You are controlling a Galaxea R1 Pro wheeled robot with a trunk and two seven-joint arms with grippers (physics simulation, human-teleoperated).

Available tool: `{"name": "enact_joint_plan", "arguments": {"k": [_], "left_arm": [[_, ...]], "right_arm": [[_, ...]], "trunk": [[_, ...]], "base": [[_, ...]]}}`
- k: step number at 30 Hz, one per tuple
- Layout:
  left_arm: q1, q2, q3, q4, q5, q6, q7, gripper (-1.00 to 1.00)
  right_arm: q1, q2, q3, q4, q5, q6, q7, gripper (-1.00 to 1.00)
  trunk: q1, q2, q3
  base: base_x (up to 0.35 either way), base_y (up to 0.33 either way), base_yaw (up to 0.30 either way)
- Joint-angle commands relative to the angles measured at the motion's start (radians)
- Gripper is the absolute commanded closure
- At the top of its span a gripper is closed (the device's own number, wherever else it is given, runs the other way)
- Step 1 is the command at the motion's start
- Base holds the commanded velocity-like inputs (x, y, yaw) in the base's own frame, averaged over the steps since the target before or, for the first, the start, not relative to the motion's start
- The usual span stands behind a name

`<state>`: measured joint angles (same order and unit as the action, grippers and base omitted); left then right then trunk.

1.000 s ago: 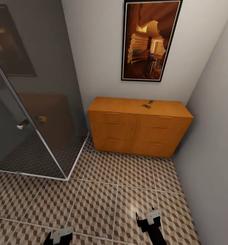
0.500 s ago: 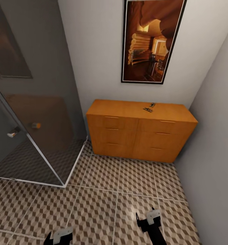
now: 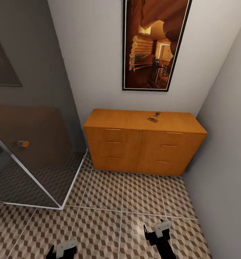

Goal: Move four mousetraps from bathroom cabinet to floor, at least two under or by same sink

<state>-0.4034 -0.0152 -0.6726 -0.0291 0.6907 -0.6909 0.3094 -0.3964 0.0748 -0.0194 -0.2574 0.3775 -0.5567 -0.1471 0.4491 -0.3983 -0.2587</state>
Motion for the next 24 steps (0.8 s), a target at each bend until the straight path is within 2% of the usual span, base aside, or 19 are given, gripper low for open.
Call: {"name": "enact_joint_plan", "arguments": {"k": [1,7,19,24], "left_arm": [[0.000,0.000,-0.008,0.000,0.000,-0.001,0.010,-1.00],[0.000,0.000,-0.008,0.000,0.000,-0.001,0.010,-1.00],[0.000,0.000,-0.007,0.000,0.000,-0.001,0.010,-1.00],[-0.001,0.000,-0.008,-0.001,0.000,-0.001,0.009,-1.00]], "right_arm": [[-0.001,0.000,-0.002,0.001,0.011,-0.002,-0.008,-1.00],[-0.001,0.000,-0.002,0.001,0.011,-0.002,-0.008,-1.00],[-0.001,0.000,-0.001,0.001,0.013,-0.002,-0.007,-1.00],[-0.001,0.000,0.000,0.001,0.034,0.000,-0.005,-1.00]], "trunk": [[0.001,-0.002,-0.001],[0.001,-0.002,0.002],[0.001,-0.002,0.009],[0.001,-0.002,0.009]], "base": [[0.211,0.000,-0.106],[0.111,0.000,-0.113],[0.009,0.000,-0.108],[0.000,0.000,-0.027]]}}
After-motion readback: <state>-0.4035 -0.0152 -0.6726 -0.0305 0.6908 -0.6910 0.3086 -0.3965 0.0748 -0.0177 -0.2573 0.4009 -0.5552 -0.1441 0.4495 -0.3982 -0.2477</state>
